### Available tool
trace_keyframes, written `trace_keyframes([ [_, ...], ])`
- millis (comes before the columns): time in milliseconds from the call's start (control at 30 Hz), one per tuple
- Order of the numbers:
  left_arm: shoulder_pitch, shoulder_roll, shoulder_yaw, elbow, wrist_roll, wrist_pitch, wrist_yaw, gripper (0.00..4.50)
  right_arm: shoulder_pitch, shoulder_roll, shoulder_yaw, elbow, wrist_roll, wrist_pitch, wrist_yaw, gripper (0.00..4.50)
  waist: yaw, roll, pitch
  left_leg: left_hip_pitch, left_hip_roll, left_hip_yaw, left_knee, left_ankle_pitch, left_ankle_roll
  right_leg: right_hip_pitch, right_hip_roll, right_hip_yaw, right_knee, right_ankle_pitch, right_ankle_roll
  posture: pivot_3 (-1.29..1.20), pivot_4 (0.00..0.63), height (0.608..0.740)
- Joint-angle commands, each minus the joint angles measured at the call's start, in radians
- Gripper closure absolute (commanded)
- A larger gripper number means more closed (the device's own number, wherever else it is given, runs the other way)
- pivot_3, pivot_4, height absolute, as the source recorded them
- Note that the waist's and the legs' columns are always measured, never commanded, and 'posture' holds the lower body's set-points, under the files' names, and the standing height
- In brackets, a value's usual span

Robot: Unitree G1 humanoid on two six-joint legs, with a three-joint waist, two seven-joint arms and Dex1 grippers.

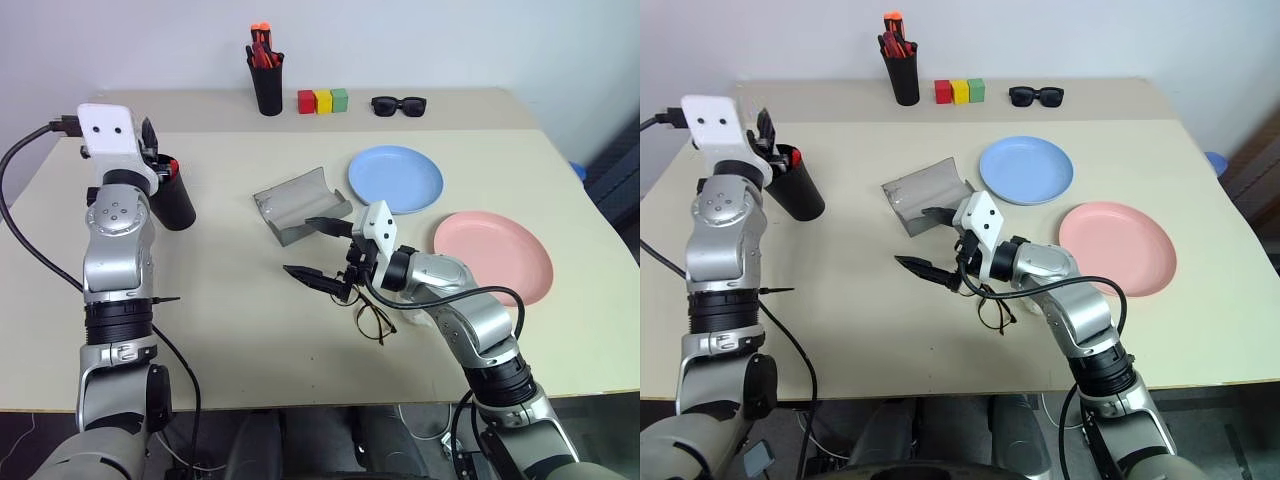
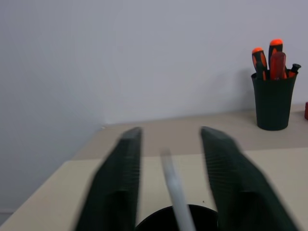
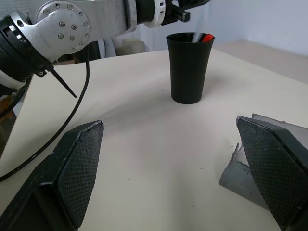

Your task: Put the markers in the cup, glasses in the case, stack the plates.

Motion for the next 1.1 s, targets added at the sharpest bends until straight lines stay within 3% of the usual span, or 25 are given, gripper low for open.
trace_keyframes([
  [33,0.001,0.000,0.018,-0.032,-0.005,-0.012,0.005,2.01,-0.011,-0.003,-0.011,-0.035,0.011,-0.010,0.003,0.00,0.000,0.000,0.000,0.000,0.000,0.000,0.000,0.000,0.000,0.000,0.000,0.000,0.000,0.000,0.000,0.00,0.150,0.740],
  [100,0.001,-0.003,0.026,-0.043,-0.016,-0.013,0.004,2.01,-0.012,-0.009,-0.014,-0.032,0.010,-0.011,0.006,0.00,0.000,0.000,0.000,0.000,0.000,0.000,0.000,0.000,0.000,0.000,0.000,0.000,0.000,0.000,0.000,0.00,0.150,0.740],
  [200,-0.019,-0.019,-0.008,-0.150,-0.131,0.011,-0.135,2.01,-0.023,-0.058,-0.056,-0.009,0.009,-0.014,0.022,0.00,0.004,0.000,0.000,0.000,0.000,0.000,0.000,0.000,0.000,0.000,0.000,0.000,0.000,0.000,0.000,0.00,0.150,0.740],
  [333,0.002,0.019,-0.118,-0.255,-0.237,0.183,-0.348,2.01,-0.046,-0.129,-0.113,0.040,0.005,-0.029,0.041,0.00,0.007,0.000,0.000,-0.001,0.000,0.000,0.000,0.000,0.000,0.000,0.000,0.000,0.000,0.000,0.000,0.00,0.150,0.740],
  [433,0.024,0.050,-0.191,-0.300,-0.270,0.313,-0.435,1.33,-0.051,-0.162,-0.136,0.060,-0.001,-0.041,0.050,0.00,-0.002,0.000,0.000,0.000,0.000,0.000,0.000,0.000,0.000,0.000,0.000,0.000,0.000,0.000,0.000,0.00,0.150,0.740],
  [500,0.037,0.074,-0.255,-0.300,-0.267,0.354,-0.500,0.32,-0.047,-0.187,-0.150,0.062,-0.003,-0.042,0.058,0.00,-0.007,0.000,0.000,0.001,0.000,0.000,0.000,0.000,0.000,0.000,0.000,0.000,0.000,0.000,0.000,0.00,0.150,0.740],
  [533,0.034,0.084,-0.294,-0.280,-0.250,0.374,-0.521,0.02,-0.041,-0.209,-0.154,0.056,-0.006,-0.040,0.068,0.00,-0.007,0.000,0.000,0.001,0.000,0.000,0.000,0.000,0.000,0.000,0.001,0.000,0.000,0.000,0.000,0.00,0.150,0.740],
  [800,-0.043,0.048,-0.421,-0.102,-0.229,0.476,-0.633,0.02,-0.021,-0.290,-0.172,-0.019,0.016,0.029,0.076,0.00,-0.001,0.000,0.000,0.000,0.000,0.000,0.000,0.000,0.000,0.000,0.001,0.000,0.000,0.000,0.000,0.00,0.150,0.740],
  [1033,-0.147,-0.016,-0.511,0.143,-0.142,0.387,-0.700,0.02,0.052,-0.329,-0.158,-0.100,0.038,0.089,0.109,0.00,0.002,0.000,0.000,0.000,0.000,0.000,0.000,0.000,0.000,0.000,0.001,0.000,0.000,0.000,0.000,0.00,0.150,0.740],
  [1100,-0.163,-0.027,-0.515,0.187,-0.125,0.366,-0.712,0.54,0.072,-0.336,-0.169,-0.103,0.036,0.091,0.105,0.00,0.000,0.000,0.000,0.000,0.000,0.000,0.000,0.000,0.000,0.000,0.001,0.000,0.000,0.000,0.000,0.00,0.150,0.740],
])
